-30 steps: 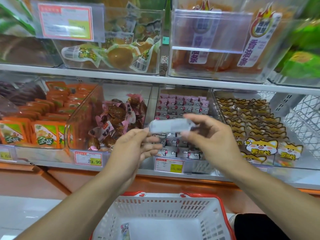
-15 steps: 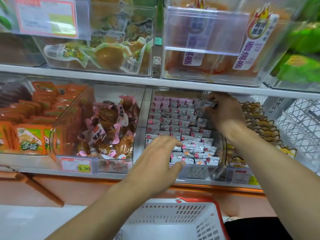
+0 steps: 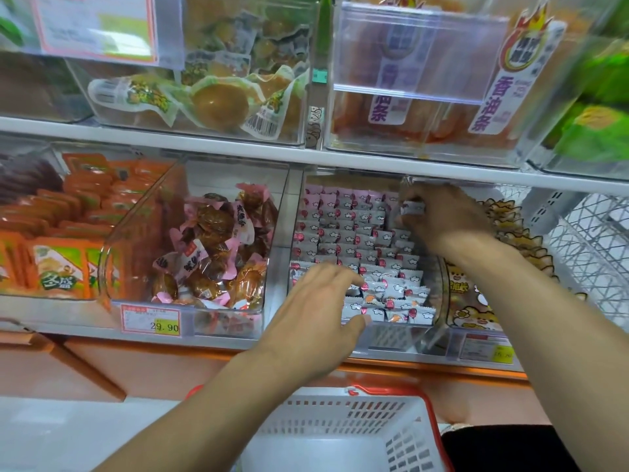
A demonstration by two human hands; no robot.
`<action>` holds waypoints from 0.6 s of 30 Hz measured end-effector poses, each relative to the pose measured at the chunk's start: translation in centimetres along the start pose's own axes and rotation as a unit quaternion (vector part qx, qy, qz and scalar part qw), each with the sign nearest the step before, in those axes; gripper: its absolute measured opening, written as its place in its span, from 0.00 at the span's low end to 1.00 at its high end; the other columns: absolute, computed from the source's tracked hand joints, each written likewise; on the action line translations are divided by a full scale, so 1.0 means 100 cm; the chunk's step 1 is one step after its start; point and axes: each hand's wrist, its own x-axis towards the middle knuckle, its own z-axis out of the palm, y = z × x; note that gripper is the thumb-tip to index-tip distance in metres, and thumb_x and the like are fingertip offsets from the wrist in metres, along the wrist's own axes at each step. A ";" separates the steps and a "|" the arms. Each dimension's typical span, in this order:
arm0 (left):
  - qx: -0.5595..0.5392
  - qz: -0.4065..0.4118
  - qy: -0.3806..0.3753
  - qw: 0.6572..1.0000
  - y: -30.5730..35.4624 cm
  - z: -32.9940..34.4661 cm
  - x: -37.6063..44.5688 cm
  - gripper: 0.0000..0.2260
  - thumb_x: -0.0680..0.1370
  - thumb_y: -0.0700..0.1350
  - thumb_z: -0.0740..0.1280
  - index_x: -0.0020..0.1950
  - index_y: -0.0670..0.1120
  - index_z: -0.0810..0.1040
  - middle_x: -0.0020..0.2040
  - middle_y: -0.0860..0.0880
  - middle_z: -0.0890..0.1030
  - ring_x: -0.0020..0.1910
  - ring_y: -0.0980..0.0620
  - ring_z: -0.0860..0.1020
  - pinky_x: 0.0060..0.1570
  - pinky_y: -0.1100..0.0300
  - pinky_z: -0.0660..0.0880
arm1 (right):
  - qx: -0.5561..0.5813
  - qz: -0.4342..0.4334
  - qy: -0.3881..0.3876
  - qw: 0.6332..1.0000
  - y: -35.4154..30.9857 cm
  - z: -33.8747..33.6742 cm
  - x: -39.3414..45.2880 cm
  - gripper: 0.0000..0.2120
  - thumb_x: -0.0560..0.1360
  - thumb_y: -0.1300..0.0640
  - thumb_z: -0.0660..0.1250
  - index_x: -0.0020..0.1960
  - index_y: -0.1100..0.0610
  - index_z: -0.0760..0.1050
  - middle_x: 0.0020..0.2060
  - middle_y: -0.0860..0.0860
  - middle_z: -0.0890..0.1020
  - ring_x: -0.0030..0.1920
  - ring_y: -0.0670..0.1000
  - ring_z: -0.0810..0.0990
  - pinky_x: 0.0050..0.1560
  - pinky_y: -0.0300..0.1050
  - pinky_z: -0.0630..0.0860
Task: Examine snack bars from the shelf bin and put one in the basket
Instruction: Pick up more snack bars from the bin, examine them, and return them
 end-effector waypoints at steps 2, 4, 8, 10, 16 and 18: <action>0.000 -0.001 0.001 1.000 0.000 0.001 0.000 0.22 0.78 0.58 0.68 0.70 0.57 0.68 0.69 0.58 0.69 0.71 0.59 0.62 0.66 0.65 0.56 | 0.001 0.004 -0.011 1.000 0.001 0.003 -0.001 0.14 0.77 0.48 0.70 0.62 0.42 0.77 0.59 0.54 0.81 0.45 0.55 0.80 0.46 0.46 0.75; 0.001 -0.001 0.003 1.000 0.001 0.002 0.000 0.22 0.79 0.58 0.68 0.70 0.57 0.68 0.69 0.58 0.69 0.71 0.59 0.62 0.67 0.65 0.55 | -0.035 0.001 -0.010 0.999 0.002 0.007 0.002 0.16 0.79 0.52 0.67 0.66 0.45 0.76 0.60 0.57 0.80 0.50 0.58 0.79 0.53 0.49 0.77; 0.000 0.007 0.005 1.000 0.002 0.002 0.000 0.21 0.78 0.58 0.68 0.70 0.57 0.69 0.68 0.58 0.70 0.71 0.58 0.63 0.71 0.61 0.60 | -0.109 -0.008 -0.025 0.994 -0.001 0.010 0.010 0.23 0.80 0.61 0.61 0.75 0.49 0.70 0.64 0.60 0.75 0.65 0.63 0.72 0.64 0.56 0.71; 0.003 0.012 0.003 1.000 0.002 0.002 0.000 0.21 0.79 0.57 0.68 0.70 0.56 0.69 0.68 0.58 0.70 0.70 0.58 0.64 0.72 0.60 0.61 | -0.124 -0.007 -0.027 0.992 -0.004 0.010 0.014 0.25 0.79 0.64 0.61 0.75 0.50 0.70 0.64 0.60 0.76 0.66 0.62 0.71 0.65 0.56 0.70; 0.031 0.022 -0.008 0.999 0.001 0.004 -0.002 0.22 0.79 0.59 0.66 0.72 0.57 0.68 0.70 0.59 0.68 0.72 0.58 0.61 0.68 0.66 0.52 | -0.196 -0.023 -0.058 0.979 -0.010 0.019 0.031 0.23 0.78 0.66 0.60 0.71 0.56 0.72 0.64 0.62 0.77 0.67 0.62 0.71 0.69 0.58 0.66; 0.032 0.023 -0.008 0.999 0.001 0.003 -0.002 0.22 0.79 0.60 0.66 0.71 0.58 0.69 0.71 0.59 0.68 0.71 0.59 0.60 0.67 0.66 0.51 | -0.215 -0.030 -0.056 0.975 -0.011 0.024 0.035 0.21 0.78 0.66 0.61 0.70 0.57 0.73 0.62 0.61 0.79 0.67 0.61 0.72 0.69 0.58 0.67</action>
